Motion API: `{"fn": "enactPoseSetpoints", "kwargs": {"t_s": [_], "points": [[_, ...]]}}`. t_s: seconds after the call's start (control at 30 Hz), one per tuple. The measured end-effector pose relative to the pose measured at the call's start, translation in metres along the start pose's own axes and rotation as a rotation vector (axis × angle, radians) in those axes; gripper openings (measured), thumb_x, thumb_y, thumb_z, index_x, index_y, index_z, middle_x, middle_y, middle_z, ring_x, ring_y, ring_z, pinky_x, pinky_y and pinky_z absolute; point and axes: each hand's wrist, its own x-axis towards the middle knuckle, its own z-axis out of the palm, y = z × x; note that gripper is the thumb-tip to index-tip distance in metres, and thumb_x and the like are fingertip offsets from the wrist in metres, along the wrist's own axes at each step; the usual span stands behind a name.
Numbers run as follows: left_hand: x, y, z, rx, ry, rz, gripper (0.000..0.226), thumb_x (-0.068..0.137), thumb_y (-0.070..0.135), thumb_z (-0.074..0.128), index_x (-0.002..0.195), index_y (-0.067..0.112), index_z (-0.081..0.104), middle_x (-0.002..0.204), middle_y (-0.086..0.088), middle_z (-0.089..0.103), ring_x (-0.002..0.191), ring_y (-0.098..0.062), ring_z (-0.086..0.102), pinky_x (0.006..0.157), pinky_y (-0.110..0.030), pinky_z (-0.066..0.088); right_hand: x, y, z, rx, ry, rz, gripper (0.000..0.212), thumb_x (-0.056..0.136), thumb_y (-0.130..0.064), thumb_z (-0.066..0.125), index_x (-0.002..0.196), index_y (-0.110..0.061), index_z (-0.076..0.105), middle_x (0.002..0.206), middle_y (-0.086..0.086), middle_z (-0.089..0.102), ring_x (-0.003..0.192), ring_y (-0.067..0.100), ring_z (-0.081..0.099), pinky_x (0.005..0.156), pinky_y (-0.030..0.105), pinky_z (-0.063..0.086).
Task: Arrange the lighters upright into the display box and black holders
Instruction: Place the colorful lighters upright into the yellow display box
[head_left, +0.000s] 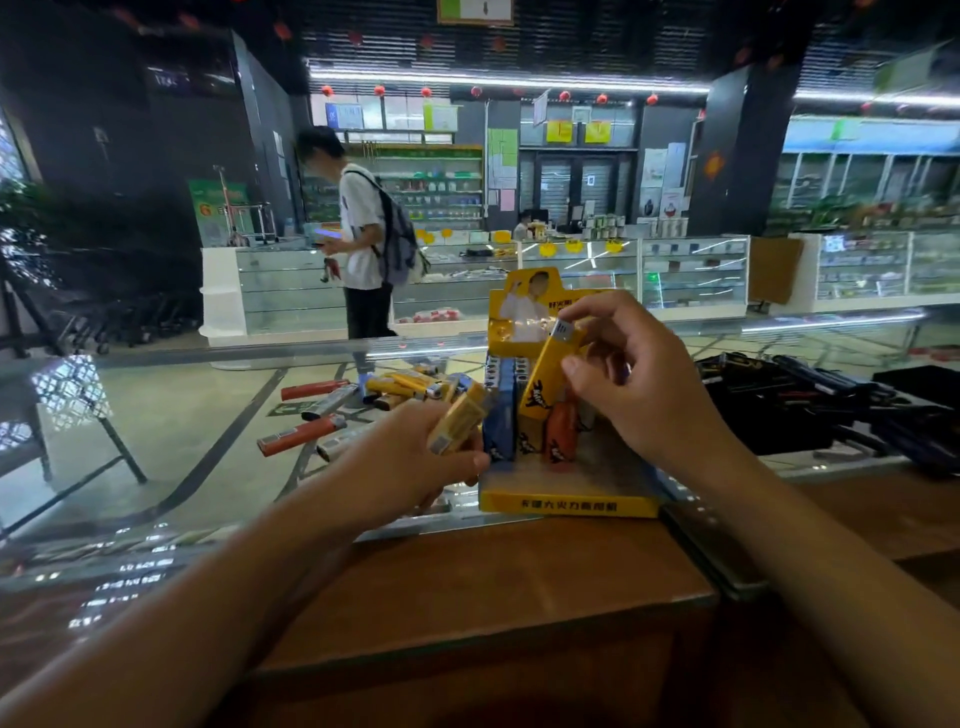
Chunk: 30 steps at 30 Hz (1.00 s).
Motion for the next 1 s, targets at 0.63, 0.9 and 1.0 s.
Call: {"fn": "enactPoseSetpoints", "kwargs": {"t_s": [0.63,0.9,1.0], "points": [[0.007,-0.005,0.008,0.072,0.048,0.012,0.011,0.091,0.023,0.068,0.085,0.02,0.06,0.059,0.005,0.061,0.046,-0.009,0.053,0.047,-0.021,0.045,0.008,0.044,-0.043,-0.121,0.119,0.114,0.024,0.092,-0.009,0.063,0.11,-0.023,0.06,0.086,0.0,0.062,0.072,0.018,0.057,0.063,0.028,0.049],[0.007,-0.003,0.01,0.128,0.068,0.041,0.012,0.09,0.024,0.068,0.081,0.022,0.061,0.061,0.01,0.063,0.046,-0.008,0.055,0.05,-0.022,0.047,0.005,0.053,-0.038,-0.302,0.01,0.068,0.027,0.091,-0.014,0.065,0.112,-0.029,0.057,0.097,-0.007,0.063,0.079,0.005,0.056,0.067,0.022,0.046],[0.006,-0.002,0.01,0.137,0.07,0.042,0.011,0.089,0.026,0.068,0.081,0.023,0.061,0.063,0.01,0.064,0.048,-0.008,0.056,0.051,-0.022,0.048,0.008,0.055,-0.036,-0.405,-0.024,0.019,0.027,0.089,-0.016,0.066,0.111,-0.028,0.057,0.096,-0.018,0.056,0.089,0.009,0.052,0.073,0.028,0.045]]}}
